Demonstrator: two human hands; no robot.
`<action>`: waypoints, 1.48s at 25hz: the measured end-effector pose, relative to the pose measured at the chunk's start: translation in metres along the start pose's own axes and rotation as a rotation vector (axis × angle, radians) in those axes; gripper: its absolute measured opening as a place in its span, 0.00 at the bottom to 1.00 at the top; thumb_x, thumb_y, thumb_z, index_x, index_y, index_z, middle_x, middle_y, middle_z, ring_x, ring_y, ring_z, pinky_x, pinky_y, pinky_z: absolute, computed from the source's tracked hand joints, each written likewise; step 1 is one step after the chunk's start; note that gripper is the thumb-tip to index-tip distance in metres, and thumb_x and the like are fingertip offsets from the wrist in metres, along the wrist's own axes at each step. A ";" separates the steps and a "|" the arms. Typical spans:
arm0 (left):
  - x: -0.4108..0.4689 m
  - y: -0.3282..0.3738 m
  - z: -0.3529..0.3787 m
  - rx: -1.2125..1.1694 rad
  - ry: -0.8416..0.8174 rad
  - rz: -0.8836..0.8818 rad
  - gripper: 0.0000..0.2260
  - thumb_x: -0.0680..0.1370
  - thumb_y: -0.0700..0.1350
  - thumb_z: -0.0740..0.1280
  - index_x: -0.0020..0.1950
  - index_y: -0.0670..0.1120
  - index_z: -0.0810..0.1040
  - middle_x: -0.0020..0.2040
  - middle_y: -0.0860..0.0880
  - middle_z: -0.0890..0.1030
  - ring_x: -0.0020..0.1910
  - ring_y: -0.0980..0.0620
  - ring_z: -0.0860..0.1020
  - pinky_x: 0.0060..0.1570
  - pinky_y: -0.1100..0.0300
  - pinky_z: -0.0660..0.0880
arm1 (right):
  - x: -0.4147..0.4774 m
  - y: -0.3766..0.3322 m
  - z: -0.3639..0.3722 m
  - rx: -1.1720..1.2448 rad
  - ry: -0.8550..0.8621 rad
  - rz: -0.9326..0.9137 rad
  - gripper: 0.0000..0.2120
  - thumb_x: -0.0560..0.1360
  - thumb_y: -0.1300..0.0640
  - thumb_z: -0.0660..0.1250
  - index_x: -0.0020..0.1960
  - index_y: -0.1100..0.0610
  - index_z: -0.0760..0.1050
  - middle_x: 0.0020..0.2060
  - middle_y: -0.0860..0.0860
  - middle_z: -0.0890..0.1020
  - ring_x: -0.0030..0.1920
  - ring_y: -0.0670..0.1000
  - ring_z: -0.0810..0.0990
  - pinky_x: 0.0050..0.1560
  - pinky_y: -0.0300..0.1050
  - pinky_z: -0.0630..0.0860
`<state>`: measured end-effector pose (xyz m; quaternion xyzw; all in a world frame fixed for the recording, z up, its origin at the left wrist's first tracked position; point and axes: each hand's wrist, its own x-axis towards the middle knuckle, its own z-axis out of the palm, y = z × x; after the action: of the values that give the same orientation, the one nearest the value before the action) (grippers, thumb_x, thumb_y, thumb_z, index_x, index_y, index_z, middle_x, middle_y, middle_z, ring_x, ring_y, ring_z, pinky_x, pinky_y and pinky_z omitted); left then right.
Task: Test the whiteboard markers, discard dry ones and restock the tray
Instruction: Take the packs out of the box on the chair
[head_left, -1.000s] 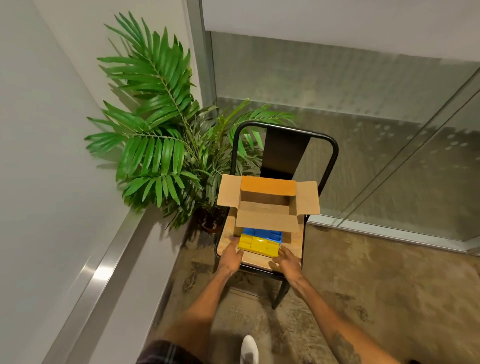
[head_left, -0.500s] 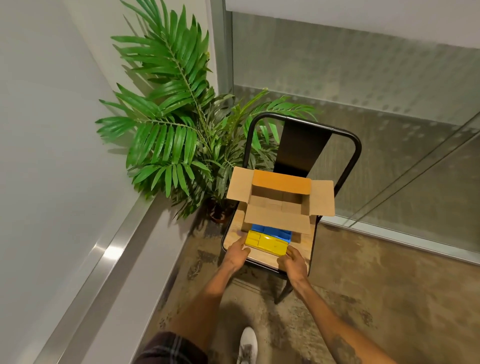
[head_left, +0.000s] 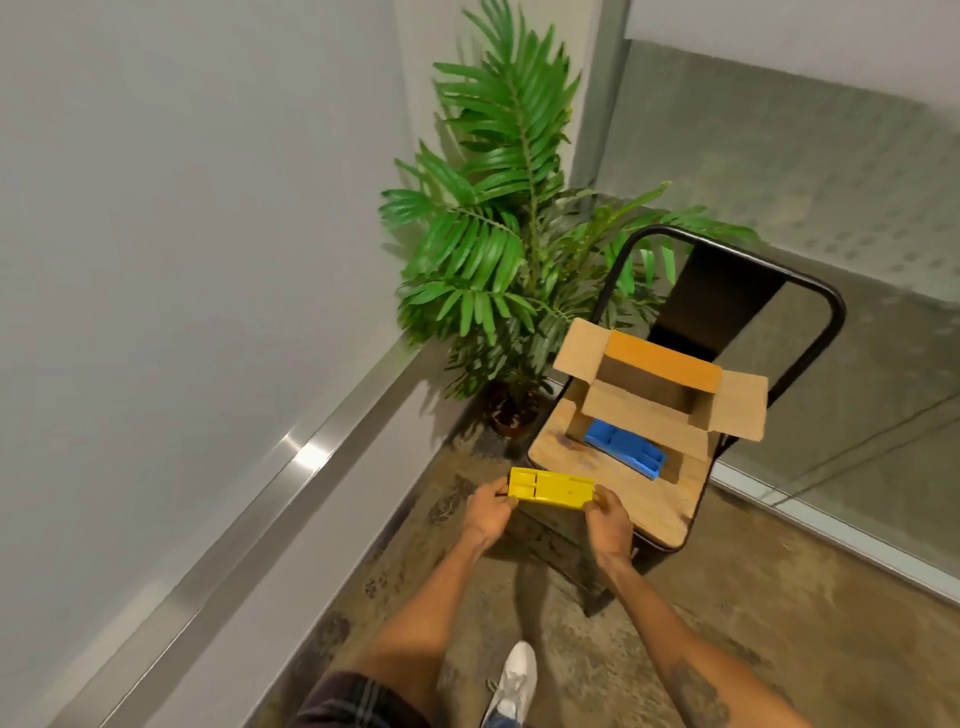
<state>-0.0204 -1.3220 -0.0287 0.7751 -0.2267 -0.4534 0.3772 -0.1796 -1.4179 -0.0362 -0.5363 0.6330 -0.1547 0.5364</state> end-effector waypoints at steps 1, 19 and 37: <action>-0.013 -0.010 -0.011 0.000 0.034 0.014 0.17 0.77 0.33 0.64 0.64 0.43 0.79 0.56 0.48 0.83 0.52 0.56 0.78 0.63 0.56 0.74 | -0.010 -0.001 0.012 -0.018 -0.019 -0.023 0.21 0.78 0.63 0.63 0.71 0.58 0.72 0.67 0.54 0.76 0.66 0.56 0.73 0.70 0.49 0.66; -0.337 -0.249 -0.199 -0.199 0.850 -0.188 0.11 0.81 0.41 0.64 0.61 0.44 0.82 0.57 0.46 0.83 0.55 0.50 0.80 0.56 0.60 0.74 | -0.314 0.054 0.243 -0.221 -0.587 -0.366 0.16 0.79 0.64 0.63 0.66 0.59 0.76 0.60 0.56 0.75 0.57 0.53 0.75 0.66 0.49 0.71; -0.593 -0.442 -0.297 -0.438 1.528 -0.458 0.09 0.80 0.38 0.66 0.59 0.43 0.82 0.57 0.45 0.83 0.55 0.48 0.80 0.55 0.59 0.75 | -0.596 0.141 0.431 -0.386 -1.173 -0.568 0.09 0.77 0.64 0.66 0.51 0.53 0.83 0.48 0.52 0.84 0.51 0.54 0.81 0.56 0.53 0.78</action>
<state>-0.0449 -0.5271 0.0277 0.8056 0.3492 0.0989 0.4683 0.0220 -0.6972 -0.0012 -0.7631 0.0883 0.1428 0.6241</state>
